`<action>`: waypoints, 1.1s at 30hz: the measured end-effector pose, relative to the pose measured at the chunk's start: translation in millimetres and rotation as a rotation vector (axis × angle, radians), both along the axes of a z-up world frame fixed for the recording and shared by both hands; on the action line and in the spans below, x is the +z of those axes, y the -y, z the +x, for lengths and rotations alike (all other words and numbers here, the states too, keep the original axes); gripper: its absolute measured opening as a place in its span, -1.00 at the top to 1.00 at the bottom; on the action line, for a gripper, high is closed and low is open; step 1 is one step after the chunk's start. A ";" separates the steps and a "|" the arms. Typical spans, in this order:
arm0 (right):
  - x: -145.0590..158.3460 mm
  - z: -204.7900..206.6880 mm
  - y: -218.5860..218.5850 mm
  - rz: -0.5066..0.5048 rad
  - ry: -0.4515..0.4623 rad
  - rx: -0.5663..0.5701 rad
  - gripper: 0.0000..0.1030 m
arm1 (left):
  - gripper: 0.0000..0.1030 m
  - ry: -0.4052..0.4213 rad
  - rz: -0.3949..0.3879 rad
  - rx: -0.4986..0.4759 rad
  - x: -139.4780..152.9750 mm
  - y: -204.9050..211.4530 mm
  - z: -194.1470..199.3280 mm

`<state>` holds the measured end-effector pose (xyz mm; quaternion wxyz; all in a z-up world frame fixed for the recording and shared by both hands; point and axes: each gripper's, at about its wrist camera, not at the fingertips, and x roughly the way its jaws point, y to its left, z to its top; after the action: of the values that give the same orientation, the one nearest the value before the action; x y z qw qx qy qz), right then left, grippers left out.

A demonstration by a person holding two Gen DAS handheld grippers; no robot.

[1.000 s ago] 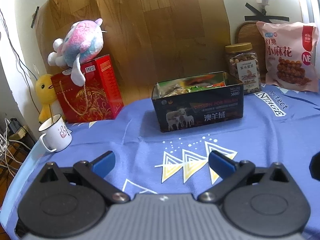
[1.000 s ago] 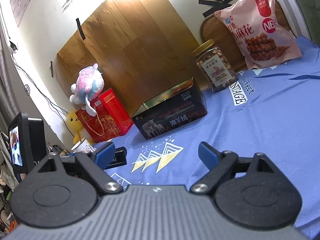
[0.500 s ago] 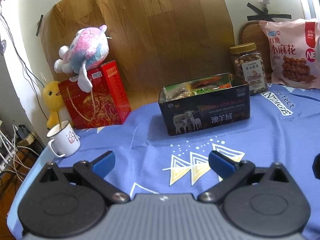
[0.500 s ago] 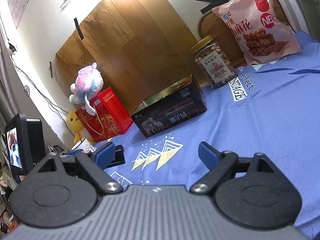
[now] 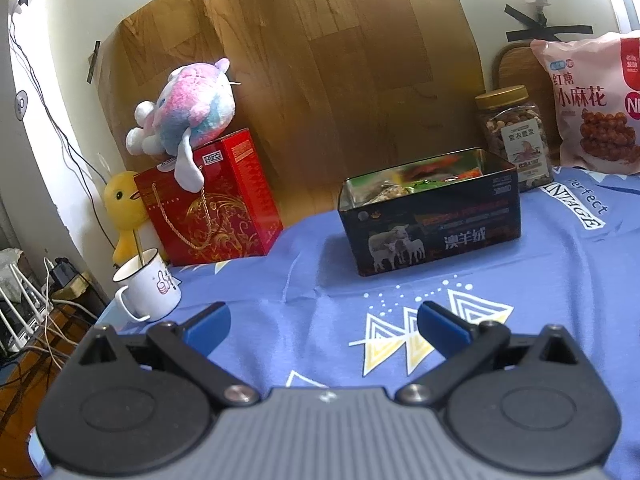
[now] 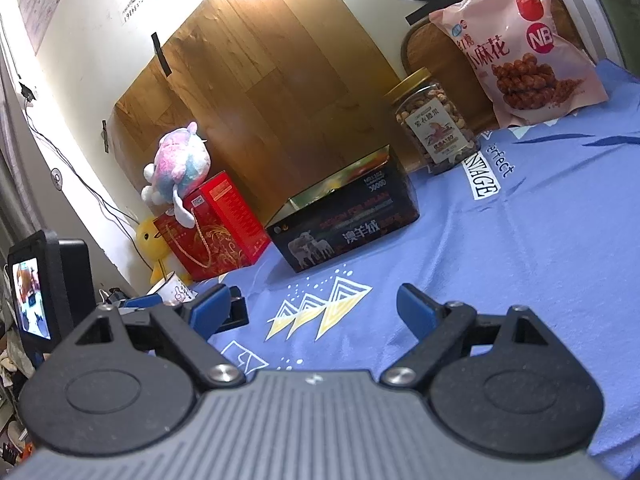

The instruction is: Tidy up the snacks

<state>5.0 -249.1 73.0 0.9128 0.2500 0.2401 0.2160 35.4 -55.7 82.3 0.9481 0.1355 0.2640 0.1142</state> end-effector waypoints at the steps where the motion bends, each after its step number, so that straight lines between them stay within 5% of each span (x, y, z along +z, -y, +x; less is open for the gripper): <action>1: -0.3 0.3 -0.1 0.000 -0.002 0.000 -0.79 | -1.00 0.001 0.002 0.001 0.0 -0.4 0.2; 33: -2.4 0.3 -3.7 0.002 -0.007 0.010 -0.79 | -1.00 -0.003 0.004 -0.009 -0.4 -2.0 -2.2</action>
<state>5.3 -245.4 70.6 0.9106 0.2504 0.2445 0.2199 33.2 -53.7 81.9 0.9479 0.1389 0.2646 0.1103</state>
